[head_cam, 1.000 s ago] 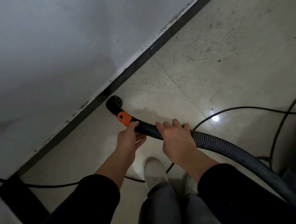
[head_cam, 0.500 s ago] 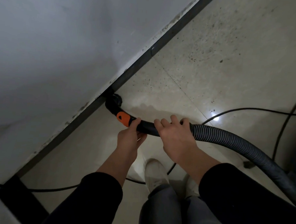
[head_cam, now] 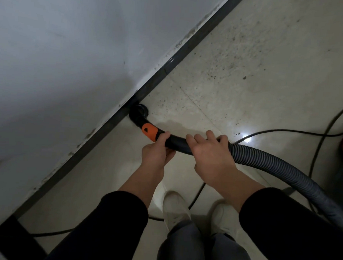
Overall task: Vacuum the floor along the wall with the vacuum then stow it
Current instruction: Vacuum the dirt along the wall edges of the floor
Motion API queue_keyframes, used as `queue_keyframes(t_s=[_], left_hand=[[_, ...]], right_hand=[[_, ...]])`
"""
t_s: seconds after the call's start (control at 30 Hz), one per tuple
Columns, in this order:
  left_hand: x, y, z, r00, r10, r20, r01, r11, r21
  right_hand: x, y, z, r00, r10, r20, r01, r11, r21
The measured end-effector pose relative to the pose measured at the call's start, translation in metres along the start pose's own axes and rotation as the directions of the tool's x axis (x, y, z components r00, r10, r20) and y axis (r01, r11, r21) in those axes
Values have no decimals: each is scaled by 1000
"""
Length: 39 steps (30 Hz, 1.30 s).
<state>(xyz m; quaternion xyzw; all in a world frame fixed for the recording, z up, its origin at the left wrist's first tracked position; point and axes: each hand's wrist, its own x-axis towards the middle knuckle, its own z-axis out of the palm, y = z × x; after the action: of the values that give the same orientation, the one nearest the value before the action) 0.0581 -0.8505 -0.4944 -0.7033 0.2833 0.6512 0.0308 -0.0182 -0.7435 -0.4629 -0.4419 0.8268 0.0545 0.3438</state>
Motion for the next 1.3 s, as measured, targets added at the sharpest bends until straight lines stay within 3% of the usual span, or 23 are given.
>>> queue_keyframes(t_s=[0.7,1.3], left_hand=[[-5,17,48,993,106,60,-116,972,202],[-31,-28,42,998,63,-31,-55,975,214]], right_hand=[[-3,28,-11,979,204,11,-203,965,168],[-36,43,8,981,140,132,-165,964,209]])
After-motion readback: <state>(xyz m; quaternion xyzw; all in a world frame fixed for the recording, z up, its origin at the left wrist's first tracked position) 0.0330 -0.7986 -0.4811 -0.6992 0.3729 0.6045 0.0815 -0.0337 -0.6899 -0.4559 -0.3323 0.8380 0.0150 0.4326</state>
